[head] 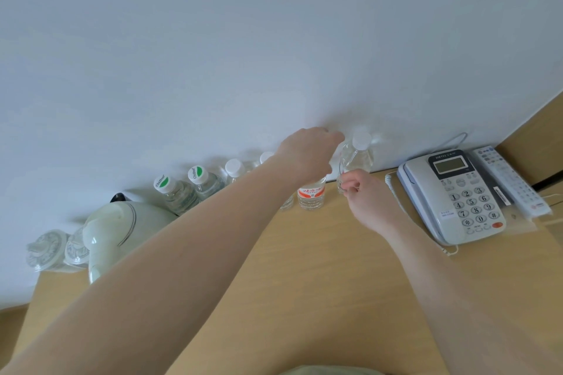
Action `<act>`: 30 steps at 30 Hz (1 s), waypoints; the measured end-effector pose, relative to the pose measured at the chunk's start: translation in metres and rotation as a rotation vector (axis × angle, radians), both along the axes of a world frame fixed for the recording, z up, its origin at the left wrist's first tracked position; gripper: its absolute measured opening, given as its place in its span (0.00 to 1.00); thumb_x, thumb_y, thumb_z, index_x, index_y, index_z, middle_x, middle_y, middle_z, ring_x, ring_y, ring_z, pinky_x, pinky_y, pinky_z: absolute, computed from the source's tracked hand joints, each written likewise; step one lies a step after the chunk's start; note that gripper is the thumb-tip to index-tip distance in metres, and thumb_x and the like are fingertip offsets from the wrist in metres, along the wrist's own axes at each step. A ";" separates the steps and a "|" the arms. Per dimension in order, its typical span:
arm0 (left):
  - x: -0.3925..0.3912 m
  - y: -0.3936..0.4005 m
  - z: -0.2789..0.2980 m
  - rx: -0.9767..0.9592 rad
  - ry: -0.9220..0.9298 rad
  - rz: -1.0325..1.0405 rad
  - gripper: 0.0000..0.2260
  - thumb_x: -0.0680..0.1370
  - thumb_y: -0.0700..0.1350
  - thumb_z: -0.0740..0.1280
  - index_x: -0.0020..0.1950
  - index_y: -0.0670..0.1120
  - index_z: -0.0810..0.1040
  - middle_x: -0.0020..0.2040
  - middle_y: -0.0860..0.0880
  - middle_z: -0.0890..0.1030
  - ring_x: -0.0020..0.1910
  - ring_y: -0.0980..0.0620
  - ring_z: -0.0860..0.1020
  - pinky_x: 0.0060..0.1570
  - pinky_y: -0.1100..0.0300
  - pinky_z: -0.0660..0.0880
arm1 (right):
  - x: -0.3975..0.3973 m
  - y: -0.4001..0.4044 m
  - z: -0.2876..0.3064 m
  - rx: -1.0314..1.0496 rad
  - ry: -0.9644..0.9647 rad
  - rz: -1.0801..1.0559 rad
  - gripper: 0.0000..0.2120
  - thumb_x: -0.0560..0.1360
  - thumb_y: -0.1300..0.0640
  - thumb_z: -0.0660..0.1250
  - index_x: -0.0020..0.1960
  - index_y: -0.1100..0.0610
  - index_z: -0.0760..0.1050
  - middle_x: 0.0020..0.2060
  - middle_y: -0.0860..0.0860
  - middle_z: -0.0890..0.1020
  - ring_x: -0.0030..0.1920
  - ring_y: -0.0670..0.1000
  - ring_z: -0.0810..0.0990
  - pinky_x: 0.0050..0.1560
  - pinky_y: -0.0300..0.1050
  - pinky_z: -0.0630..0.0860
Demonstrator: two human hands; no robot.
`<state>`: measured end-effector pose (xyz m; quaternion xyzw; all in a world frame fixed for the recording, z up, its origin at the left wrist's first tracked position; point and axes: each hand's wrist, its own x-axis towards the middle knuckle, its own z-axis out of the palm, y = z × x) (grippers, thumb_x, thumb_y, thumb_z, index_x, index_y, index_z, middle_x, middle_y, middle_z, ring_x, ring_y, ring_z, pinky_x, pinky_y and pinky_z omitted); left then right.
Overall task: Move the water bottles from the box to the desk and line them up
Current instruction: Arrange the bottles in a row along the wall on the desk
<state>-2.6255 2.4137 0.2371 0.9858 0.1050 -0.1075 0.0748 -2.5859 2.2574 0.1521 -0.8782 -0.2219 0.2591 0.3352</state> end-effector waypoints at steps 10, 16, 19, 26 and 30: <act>0.040 -0.029 -0.006 -0.126 -0.077 -0.005 0.19 0.82 0.52 0.65 0.73 0.51 0.72 0.62 0.45 0.75 0.59 0.42 0.77 0.48 0.56 0.70 | 0.016 -0.022 0.001 -0.008 -0.012 -0.053 0.18 0.78 0.66 0.55 0.63 0.53 0.75 0.56 0.49 0.81 0.58 0.53 0.80 0.56 0.48 0.75; 0.057 -0.030 -0.016 -0.151 -0.050 0.024 0.16 0.82 0.49 0.67 0.70 0.52 0.76 0.64 0.46 0.75 0.63 0.43 0.75 0.59 0.52 0.73 | 0.023 -0.030 0.000 -0.009 -0.004 -0.076 0.18 0.79 0.65 0.56 0.63 0.53 0.76 0.55 0.48 0.82 0.59 0.51 0.80 0.53 0.42 0.70; 0.061 -0.030 -0.017 -0.133 -0.041 0.007 0.16 0.82 0.47 0.67 0.70 0.52 0.77 0.64 0.46 0.75 0.64 0.44 0.75 0.60 0.52 0.74 | 0.026 -0.031 -0.002 0.002 0.010 -0.080 0.17 0.80 0.65 0.56 0.63 0.53 0.75 0.55 0.48 0.81 0.58 0.51 0.79 0.52 0.43 0.71; 0.058 -0.026 -0.011 -0.116 -0.004 -0.012 0.17 0.81 0.41 0.66 0.70 0.53 0.77 0.66 0.48 0.75 0.65 0.45 0.74 0.59 0.53 0.72 | 0.029 -0.028 -0.001 0.014 -0.003 -0.084 0.16 0.80 0.64 0.56 0.61 0.53 0.76 0.54 0.47 0.81 0.57 0.50 0.79 0.53 0.43 0.71; 0.052 -0.020 -0.009 -0.104 0.001 -0.032 0.19 0.80 0.37 0.62 0.66 0.55 0.79 0.64 0.50 0.75 0.63 0.46 0.75 0.57 0.55 0.72 | 0.029 -0.028 0.001 0.005 -0.003 -0.088 0.16 0.80 0.63 0.56 0.62 0.53 0.76 0.55 0.47 0.81 0.57 0.50 0.80 0.52 0.42 0.71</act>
